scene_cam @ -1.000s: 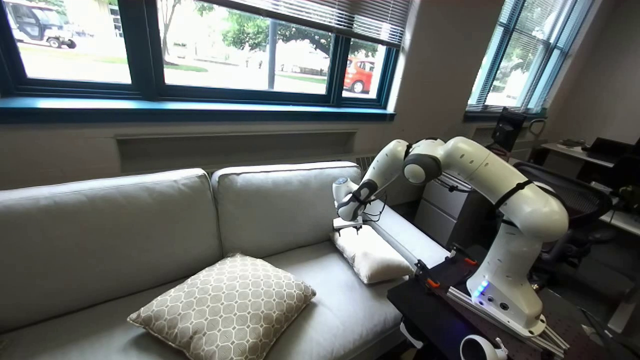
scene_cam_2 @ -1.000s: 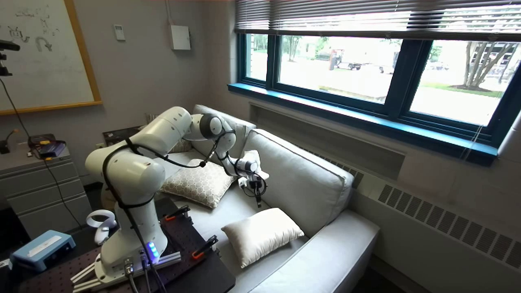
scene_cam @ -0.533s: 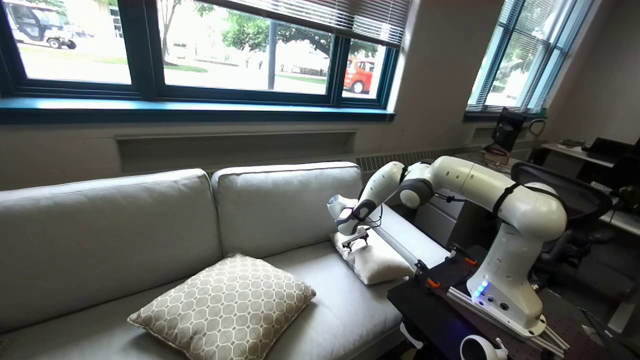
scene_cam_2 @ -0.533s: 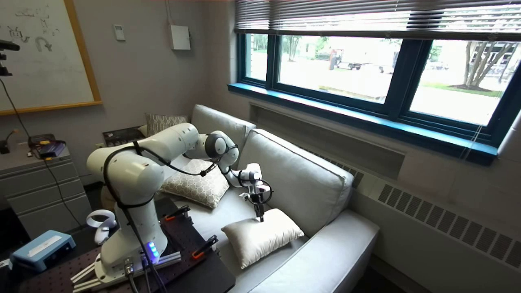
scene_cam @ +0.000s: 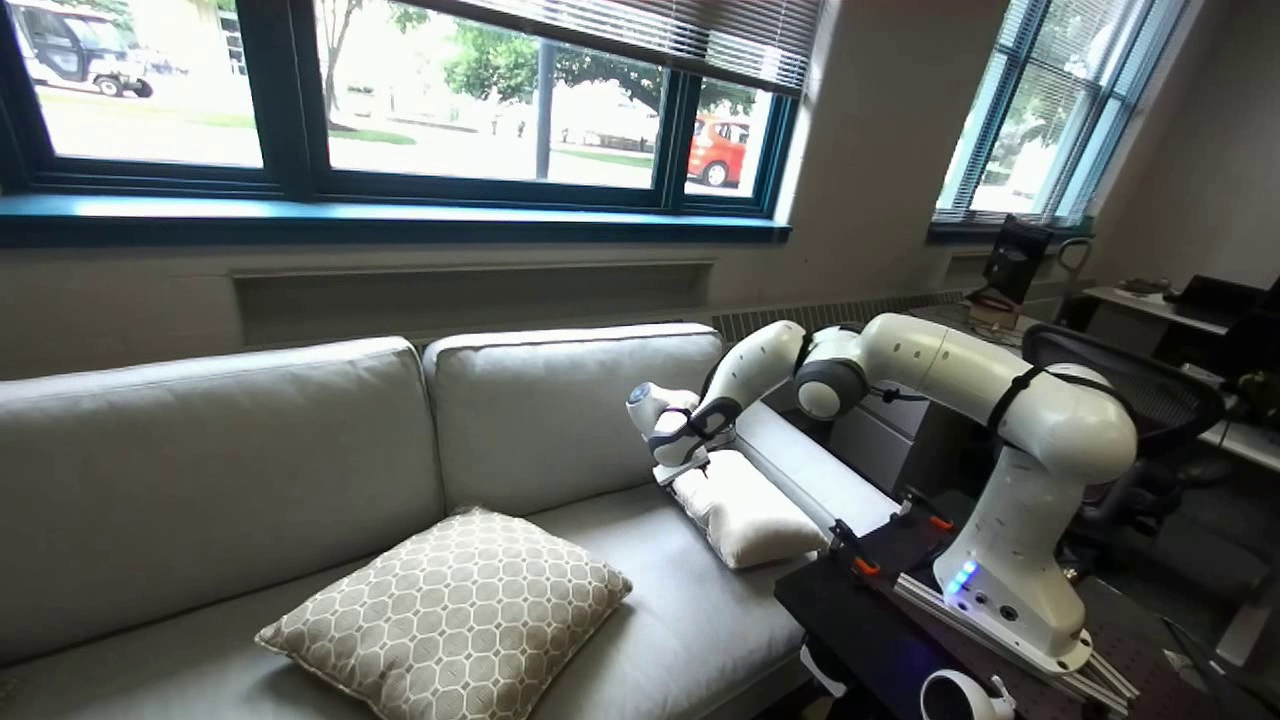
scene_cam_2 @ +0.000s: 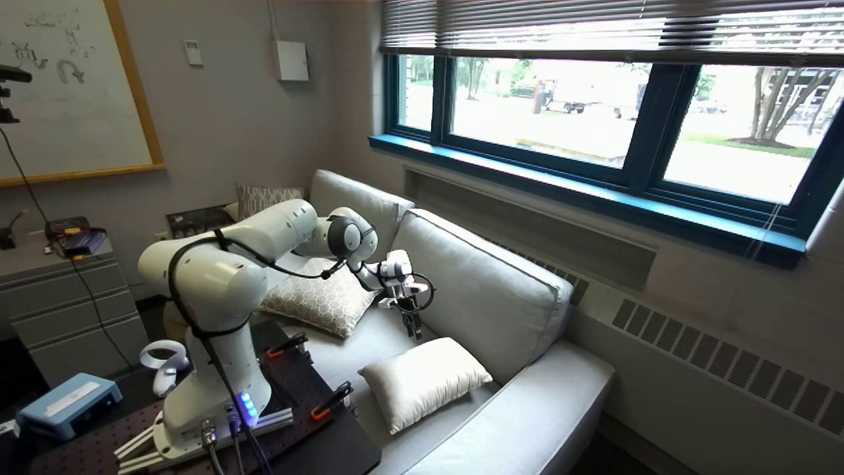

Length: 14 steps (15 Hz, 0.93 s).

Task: Place the small pillow against the right armrest of the sofa, place the pillow in the middle of the sofa in front of the small pillow on the right

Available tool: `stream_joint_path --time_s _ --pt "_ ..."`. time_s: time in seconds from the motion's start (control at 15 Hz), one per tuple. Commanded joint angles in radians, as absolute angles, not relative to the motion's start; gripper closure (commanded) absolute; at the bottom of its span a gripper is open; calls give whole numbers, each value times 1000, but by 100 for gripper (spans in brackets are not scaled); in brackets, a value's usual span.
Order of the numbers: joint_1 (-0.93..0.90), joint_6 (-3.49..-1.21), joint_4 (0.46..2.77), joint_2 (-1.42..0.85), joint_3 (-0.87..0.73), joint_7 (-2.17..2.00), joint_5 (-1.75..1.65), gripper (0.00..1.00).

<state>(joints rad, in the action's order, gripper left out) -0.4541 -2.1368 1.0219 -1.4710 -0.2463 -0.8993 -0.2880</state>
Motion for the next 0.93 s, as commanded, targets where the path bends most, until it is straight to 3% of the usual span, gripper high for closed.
stream_joint_path --time_s 0.0,0.87 --pt "-450 -2115 987 -1471 -229 -887 -326 0" --pt "-434 -2153 1110 -1444 -241 -922 -307 0"
